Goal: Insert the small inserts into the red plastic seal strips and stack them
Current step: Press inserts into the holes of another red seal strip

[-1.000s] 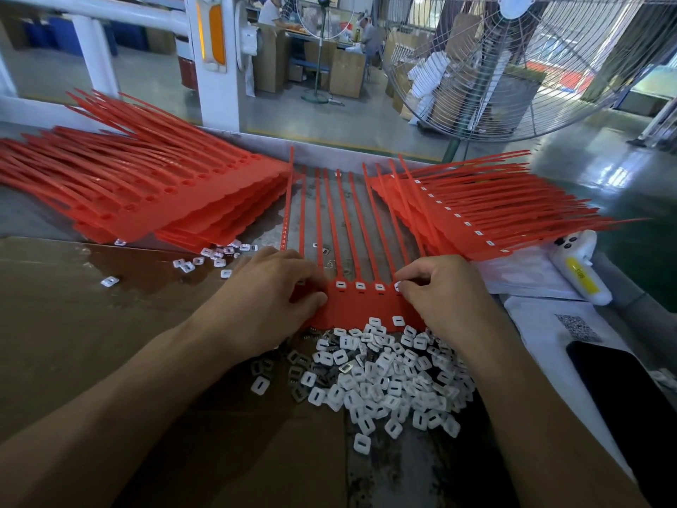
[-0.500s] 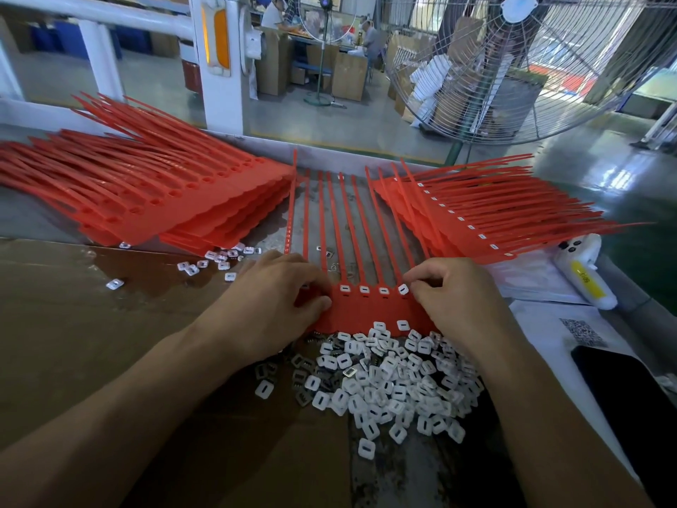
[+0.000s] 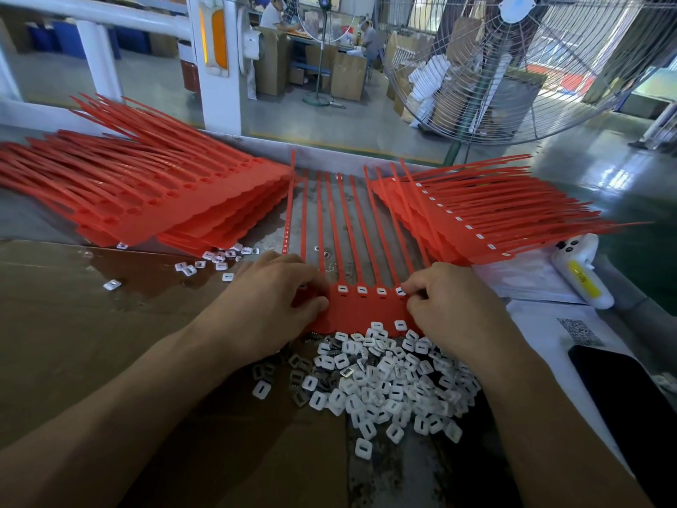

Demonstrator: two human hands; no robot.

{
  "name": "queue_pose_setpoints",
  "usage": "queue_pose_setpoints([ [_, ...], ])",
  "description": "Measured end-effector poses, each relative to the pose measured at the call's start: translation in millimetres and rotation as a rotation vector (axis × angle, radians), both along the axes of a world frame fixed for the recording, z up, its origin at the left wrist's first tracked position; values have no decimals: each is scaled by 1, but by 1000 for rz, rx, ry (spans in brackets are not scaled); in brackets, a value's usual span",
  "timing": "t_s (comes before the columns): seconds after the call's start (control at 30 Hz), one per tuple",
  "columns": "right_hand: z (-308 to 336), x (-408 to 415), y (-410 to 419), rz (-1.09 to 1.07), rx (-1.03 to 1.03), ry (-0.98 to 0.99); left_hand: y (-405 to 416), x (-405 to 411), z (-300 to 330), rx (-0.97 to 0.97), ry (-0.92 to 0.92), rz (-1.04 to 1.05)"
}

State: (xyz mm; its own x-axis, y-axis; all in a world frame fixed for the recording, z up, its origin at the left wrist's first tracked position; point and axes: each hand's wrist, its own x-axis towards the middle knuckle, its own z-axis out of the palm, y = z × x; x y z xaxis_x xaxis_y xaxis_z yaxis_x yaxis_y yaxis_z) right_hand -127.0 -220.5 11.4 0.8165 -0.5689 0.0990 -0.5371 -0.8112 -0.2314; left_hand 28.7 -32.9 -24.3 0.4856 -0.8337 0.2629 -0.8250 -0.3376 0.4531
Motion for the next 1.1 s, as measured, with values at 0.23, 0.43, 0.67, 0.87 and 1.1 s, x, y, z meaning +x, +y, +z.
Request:
queue_pose_setpoints([
  [0.23,4,0,8,32,-106,91,0,0,0,11,-2,11],
  [0.43,7,2,13,52,-140,135,0,-1,0,14,1,15],
  [0.67,6,-2,5,-44,25,-30,0,-1,0,13,13,14],
  [0.87,6,-2,4,7,24,-20,-1,-1,1,5,5,15],
  [1.1,7,1,10,37,-106,120,0,-1,2,3,1,8],
])
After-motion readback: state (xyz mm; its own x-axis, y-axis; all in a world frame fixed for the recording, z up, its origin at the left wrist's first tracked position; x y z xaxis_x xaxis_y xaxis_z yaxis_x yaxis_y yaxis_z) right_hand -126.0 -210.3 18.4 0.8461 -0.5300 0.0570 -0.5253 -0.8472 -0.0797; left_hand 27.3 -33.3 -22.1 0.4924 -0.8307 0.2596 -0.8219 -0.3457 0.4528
